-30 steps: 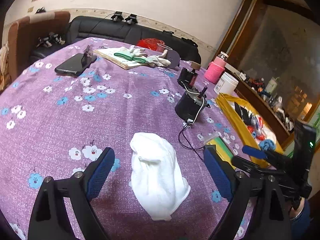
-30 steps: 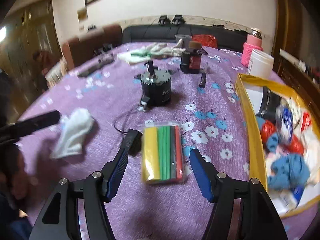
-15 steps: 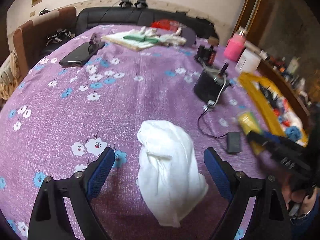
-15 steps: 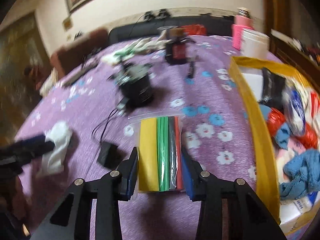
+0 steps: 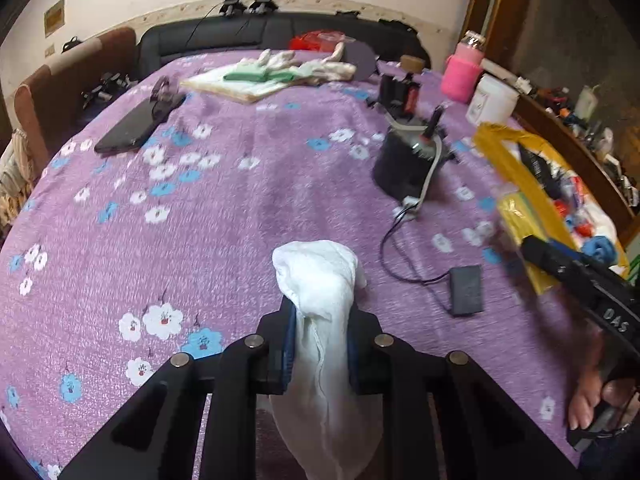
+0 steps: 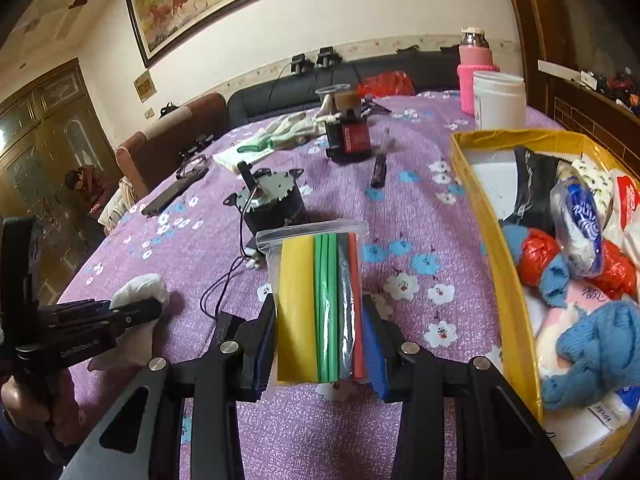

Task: Organize soft objects
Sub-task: 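Grasp the white sock with the left gripper while the right grasps the tube bag, then lift the white sock and tube bag and carry them toward the tray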

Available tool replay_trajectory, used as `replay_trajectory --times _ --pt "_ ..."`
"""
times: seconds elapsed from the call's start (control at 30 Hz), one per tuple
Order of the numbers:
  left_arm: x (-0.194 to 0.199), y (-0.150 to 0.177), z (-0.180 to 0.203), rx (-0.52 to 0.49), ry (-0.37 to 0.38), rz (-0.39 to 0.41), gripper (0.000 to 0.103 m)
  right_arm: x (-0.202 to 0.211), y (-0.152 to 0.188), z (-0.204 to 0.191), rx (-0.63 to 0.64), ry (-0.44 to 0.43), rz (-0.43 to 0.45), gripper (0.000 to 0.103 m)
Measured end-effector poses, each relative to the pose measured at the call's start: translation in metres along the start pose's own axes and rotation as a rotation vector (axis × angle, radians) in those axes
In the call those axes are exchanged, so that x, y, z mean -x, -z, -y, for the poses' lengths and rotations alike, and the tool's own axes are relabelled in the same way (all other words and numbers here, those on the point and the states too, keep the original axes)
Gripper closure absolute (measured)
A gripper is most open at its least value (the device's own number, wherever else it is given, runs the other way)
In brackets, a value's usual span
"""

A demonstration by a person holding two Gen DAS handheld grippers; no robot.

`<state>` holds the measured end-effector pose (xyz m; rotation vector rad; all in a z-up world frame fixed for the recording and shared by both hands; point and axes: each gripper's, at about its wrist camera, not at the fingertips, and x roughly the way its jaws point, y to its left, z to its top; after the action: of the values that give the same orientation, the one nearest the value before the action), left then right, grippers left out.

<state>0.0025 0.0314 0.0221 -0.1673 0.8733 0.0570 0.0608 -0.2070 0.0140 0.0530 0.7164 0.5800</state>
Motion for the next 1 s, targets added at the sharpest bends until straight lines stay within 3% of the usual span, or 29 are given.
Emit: replay_trajectory --times 0.27,0.57,1.0 --pt "0.008 -0.016 0.030 -0.038 0.023 0.051 0.084 0.004 -0.001 0.000 0.006 0.013 0.029 0.061" --pt "0.005 -0.022 0.065 -0.096 -0.075 0.186 0.084 0.007 -0.002 0.003 -0.002 0.016 0.045 0.061" --pt "0.007 -0.017 0.068 -0.125 -0.126 0.234 0.084 0.008 -0.002 0.001 0.007 0.014 0.057 0.061"
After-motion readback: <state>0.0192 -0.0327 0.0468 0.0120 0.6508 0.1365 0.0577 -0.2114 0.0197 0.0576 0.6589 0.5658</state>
